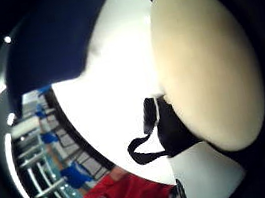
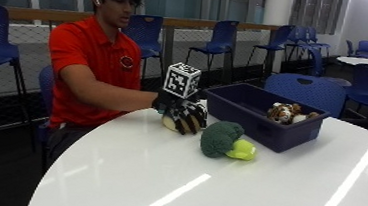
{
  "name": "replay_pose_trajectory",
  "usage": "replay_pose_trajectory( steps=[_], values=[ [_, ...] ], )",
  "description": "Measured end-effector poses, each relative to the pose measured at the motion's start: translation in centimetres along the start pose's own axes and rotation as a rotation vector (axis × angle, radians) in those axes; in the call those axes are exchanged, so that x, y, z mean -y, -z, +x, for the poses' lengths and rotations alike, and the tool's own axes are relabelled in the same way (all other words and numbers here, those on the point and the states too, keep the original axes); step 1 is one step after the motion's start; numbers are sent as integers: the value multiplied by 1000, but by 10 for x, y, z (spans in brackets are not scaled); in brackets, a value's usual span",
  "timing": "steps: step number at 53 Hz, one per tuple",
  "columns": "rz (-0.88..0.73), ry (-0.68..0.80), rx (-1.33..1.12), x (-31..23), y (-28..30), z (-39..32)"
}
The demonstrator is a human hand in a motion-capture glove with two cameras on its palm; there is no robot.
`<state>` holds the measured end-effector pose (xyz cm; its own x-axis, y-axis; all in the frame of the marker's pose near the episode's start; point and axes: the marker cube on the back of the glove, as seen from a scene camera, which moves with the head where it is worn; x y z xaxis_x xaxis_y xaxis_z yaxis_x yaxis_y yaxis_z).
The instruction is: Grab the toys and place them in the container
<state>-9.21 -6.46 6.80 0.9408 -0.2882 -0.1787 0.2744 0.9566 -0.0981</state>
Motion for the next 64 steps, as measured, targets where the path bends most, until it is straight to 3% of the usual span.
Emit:
replay_pose_trajectory(
  steps=[35,48,64],
  values=[
    [155,34,66,1,15,11],
    [214,-19,-18,10,75,25],
    [274,-57,-99,69,159,4]
  ],
)
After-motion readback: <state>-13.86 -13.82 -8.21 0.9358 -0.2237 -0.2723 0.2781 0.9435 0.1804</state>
